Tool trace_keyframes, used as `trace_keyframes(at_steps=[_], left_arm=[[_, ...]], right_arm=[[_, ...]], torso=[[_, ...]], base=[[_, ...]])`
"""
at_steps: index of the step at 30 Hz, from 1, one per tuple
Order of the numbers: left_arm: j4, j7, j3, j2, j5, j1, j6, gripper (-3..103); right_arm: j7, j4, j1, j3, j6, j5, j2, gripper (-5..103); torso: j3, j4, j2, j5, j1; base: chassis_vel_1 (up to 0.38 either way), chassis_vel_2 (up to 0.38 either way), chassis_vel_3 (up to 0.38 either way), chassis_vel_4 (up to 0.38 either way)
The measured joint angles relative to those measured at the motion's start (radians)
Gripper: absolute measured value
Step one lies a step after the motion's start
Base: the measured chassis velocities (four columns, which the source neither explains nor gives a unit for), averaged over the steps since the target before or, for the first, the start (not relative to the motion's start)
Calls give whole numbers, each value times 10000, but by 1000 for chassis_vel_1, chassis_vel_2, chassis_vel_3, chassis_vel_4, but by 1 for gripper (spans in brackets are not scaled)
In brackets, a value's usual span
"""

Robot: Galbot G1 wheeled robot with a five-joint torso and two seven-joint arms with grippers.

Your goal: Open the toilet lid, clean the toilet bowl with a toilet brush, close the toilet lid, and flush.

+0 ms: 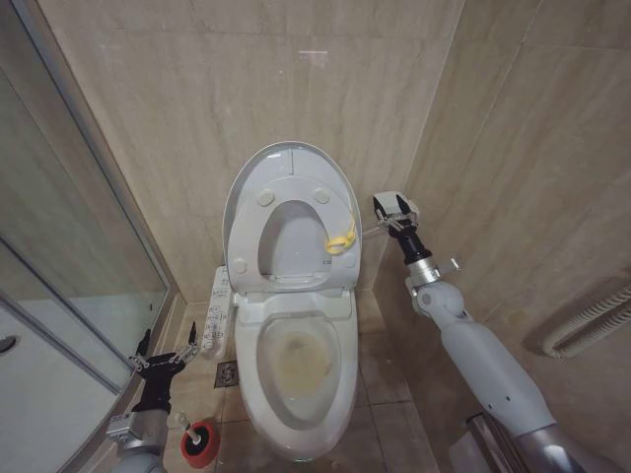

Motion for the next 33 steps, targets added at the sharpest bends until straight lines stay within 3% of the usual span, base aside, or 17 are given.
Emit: trace_keyframes(at_steps=[1,2,17,25,33], left_arm=[[-1,0,1,14,-1,0,0,100],[-1,-1,4,19,-2,-4,0,100],[107,3,162,56,-17,-216,6,100],[197,6,202,97,-41,-329,14,100],[308,8,192,137,-55,-392,10,100]], right_arm=[[17,305,-267,89,36,63,-103,85],[24,489,-429,138,63,78,-156,100],[-3,3422,-3467,261,385,-267,-960,100],[-76,3269,-3578,-127,395,-822,-674,100],[-623,2615,-3148,-853,381,-942,-383,100]], torso=[[0,-2,0,-1,0],[0,-2,0,-1,0],[-2,-3,1,-1,-2],[-1,0,1,-2,-1],[-1,0,0,-2,-1]], base=[[0,0,0,0],[0,0,0,0],[0,0,0,0],[0,0,0,0],[0,0,0,0]])
